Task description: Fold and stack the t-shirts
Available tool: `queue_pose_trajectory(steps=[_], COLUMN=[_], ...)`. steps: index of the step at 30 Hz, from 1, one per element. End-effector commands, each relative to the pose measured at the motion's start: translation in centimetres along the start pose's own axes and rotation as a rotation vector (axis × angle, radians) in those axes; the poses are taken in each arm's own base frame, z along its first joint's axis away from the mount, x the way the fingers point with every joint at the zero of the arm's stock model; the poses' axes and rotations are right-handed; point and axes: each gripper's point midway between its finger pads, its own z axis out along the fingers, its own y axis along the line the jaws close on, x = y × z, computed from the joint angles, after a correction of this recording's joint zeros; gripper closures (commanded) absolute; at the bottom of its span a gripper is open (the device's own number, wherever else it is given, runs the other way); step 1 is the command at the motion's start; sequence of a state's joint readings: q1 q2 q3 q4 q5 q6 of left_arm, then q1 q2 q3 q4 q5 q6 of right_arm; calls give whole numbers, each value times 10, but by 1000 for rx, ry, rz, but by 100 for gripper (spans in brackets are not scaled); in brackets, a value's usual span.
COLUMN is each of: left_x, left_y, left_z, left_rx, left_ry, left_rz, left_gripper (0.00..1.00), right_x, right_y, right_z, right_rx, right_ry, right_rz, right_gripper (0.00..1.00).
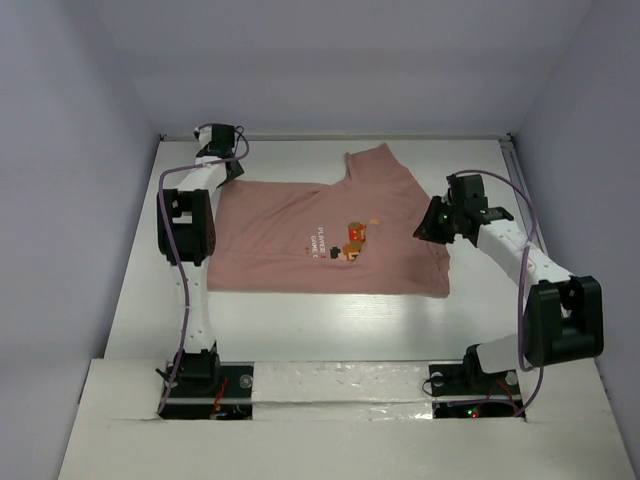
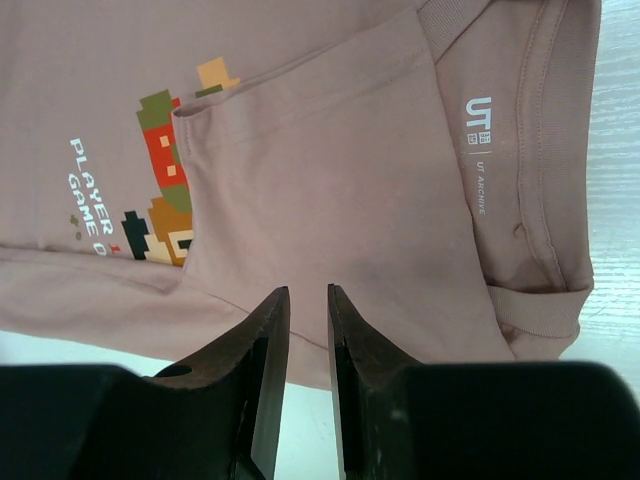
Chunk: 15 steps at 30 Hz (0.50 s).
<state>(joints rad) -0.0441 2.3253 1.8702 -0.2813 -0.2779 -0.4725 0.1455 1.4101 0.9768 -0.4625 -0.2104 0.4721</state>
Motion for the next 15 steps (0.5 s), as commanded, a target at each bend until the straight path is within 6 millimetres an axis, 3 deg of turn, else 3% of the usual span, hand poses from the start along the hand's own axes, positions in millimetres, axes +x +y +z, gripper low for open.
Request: queue_pose_trajectory(steps=[1, 6, 10, 12, 14, 15], left_x=[-20, -20, -19, -19, -20, -17], left_y=[2, 2, 3, 6, 7, 9], left_z=[-2, 0, 0, -1, -3, -5], left_rx=[-9, -19, -24, -36, -42, -46], left_ry=[-36, -30, -28, -30, -28, -21], left_rz=[-14, -7, -7, -9, -9, -12], left_gripper=[61, 69, 92, 100, 100, 100], right_x=[-9, -9, -18, -40, -59, -91], right_y=[11, 16, 19, 27, 31, 43], right_z=[2, 6, 12, 15, 35, 35], right_rx=[-43, -56, -59, -68, -69, -74], right_ry=[-28, -19, -36, -95, -120, -185], right_rz=[-33, -32, -22, -19, -15, -26], right_gripper=[72, 72, 72, 70, 67, 66])
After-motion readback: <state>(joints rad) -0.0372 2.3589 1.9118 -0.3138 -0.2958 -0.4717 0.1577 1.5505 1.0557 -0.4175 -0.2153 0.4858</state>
